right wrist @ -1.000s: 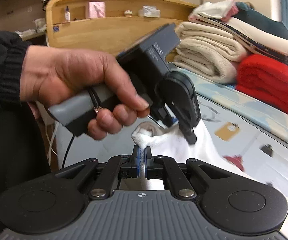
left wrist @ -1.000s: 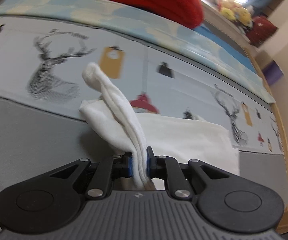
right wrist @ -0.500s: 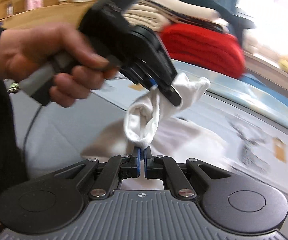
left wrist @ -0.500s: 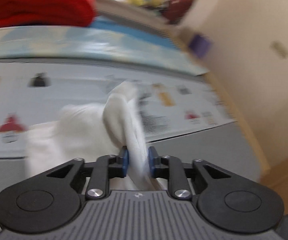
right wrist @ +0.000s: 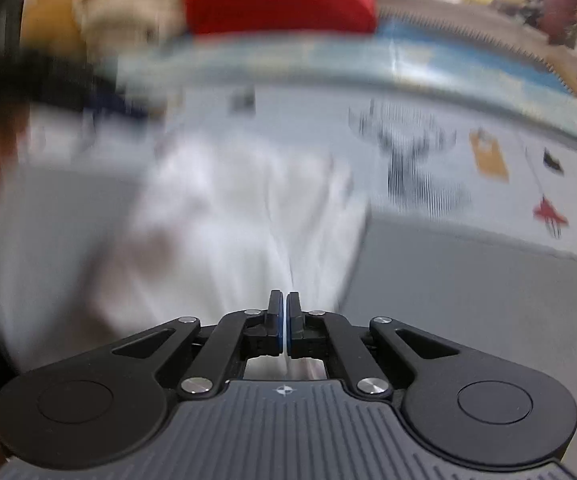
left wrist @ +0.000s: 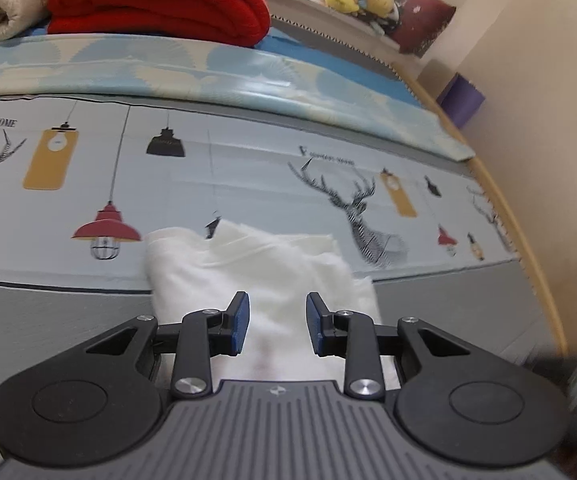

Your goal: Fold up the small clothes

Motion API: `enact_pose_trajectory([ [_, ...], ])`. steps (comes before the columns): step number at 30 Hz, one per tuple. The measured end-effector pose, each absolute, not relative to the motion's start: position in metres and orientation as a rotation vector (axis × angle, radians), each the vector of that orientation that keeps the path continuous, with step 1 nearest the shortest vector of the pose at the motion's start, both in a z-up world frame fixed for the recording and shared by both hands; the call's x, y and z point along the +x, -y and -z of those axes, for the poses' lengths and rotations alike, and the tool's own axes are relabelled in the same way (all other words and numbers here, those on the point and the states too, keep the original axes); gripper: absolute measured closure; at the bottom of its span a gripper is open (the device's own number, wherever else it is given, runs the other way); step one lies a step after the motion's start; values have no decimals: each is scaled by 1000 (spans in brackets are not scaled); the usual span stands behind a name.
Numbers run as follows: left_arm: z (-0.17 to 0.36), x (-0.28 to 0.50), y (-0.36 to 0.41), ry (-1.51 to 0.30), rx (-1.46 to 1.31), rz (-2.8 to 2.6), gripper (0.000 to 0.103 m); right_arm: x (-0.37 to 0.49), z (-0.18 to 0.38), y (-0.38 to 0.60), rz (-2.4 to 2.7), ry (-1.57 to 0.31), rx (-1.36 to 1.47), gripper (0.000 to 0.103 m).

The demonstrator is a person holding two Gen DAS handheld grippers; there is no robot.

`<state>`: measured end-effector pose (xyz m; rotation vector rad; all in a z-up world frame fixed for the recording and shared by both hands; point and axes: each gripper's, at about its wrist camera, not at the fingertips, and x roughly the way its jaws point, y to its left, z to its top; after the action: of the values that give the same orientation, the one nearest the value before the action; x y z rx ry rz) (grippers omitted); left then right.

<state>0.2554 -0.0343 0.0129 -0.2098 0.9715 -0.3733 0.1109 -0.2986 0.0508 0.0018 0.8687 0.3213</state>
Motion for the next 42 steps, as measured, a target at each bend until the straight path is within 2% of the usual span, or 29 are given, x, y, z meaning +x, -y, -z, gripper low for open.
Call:
enact_pose_trajectory([
  [2,-9,252,33,-995,-160,378,70,125,-75,305,-306,-794,-10,91],
  [4,-3,249,36,-1026,-85,381,70,149,-92,314,-279,-747,16,73],
  [6,2,242,36,-1035,-2,370,70,174,-94,319,-294,-767,75,66],
  [10,7,235,34,-1031,67,379,70,220,-55,323,-324,-850,212,63],
  [13,7,236,30,-1029,65,381,70,249,-20,319,-272,-986,289,63],
  [16,5,238,25,-1020,72,369,70,268,-3,304,-282,-1001,223,63],
  [25,7,248,13,-1043,76,341,69,305,48,293,-234,-1110,253,60],
  [30,6,249,9,-1036,64,343,68,311,57,284,-249,-1122,249,60],
  [32,5,249,8,-1035,60,340,68,310,54,278,-265,-1109,231,65],
  [34,3,248,9,-1032,59,343,68,308,50,272,-278,-1093,197,78],
  [36,3,247,9,-1031,64,346,68,306,45,270,-285,-1082,185,85],
  [42,0,245,9,-1025,66,342,68,298,19,280,-294,-1030,236,90],
])
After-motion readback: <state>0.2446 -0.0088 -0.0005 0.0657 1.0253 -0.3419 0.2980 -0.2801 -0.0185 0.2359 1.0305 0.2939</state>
